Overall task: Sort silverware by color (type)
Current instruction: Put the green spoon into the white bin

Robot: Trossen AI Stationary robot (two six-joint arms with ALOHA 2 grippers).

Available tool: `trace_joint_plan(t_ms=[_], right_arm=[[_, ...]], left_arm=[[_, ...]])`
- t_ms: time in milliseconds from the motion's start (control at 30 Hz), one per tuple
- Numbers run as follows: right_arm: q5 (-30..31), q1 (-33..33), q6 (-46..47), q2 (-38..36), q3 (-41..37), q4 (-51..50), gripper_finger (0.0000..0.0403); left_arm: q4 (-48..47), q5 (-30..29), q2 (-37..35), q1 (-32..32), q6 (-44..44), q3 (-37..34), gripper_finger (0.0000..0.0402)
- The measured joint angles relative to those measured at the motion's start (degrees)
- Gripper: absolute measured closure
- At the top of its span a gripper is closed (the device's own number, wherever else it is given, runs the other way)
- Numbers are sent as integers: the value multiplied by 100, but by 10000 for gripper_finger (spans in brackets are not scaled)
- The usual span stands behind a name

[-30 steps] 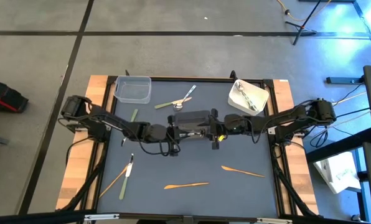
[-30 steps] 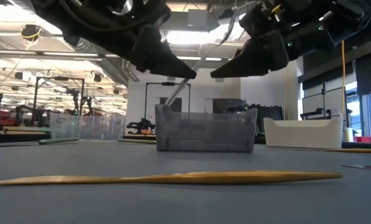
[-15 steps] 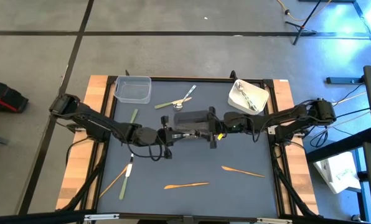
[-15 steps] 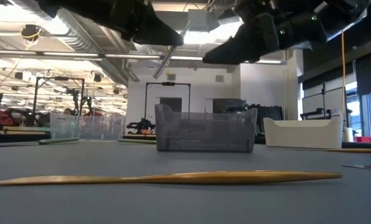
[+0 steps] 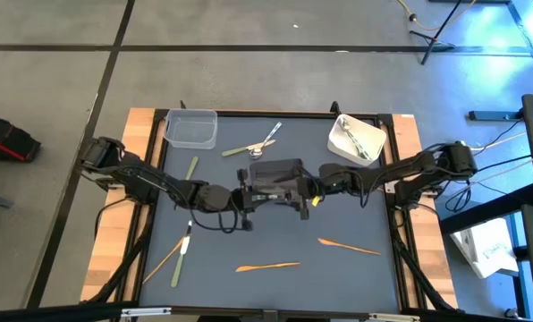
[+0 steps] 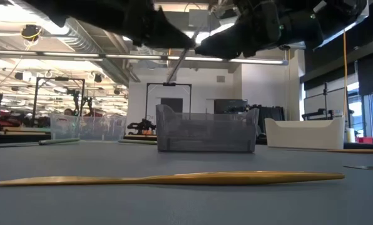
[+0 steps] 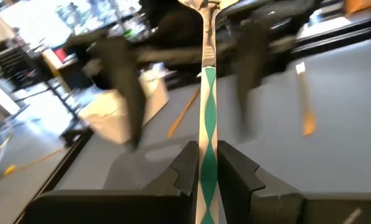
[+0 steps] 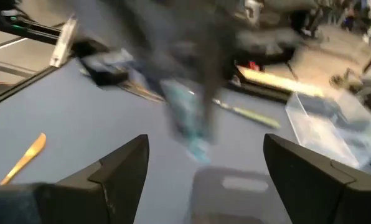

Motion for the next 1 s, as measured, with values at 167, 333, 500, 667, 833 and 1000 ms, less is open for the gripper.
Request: trace_joint_plan(t_ms=[167, 333, 500, 667, 833, 1000], right_arm=[[274, 312, -275, 9, 2, 523, 104], [363, 487, -472, 9, 2, 814, 133], [589, 473, -489, 9, 2, 817, 225], [812, 471, -646, 7, 2, 815, 354], [993, 473, -676, 5, 2, 789, 382], [1062, 474, -765, 0, 2, 781, 393]], left_arm=[[-18, -73, 0, 66, -126, 0, 366], [-12, -78, 0, -12, -122, 0, 365], [-12, -82, 0, -18, -120, 0, 365], [-12, -84, 0, -18, -120, 0, 364], [-5, -86, 0, -18, -151, 0, 363], [12, -68, 0, -16, -161, 0, 359]])
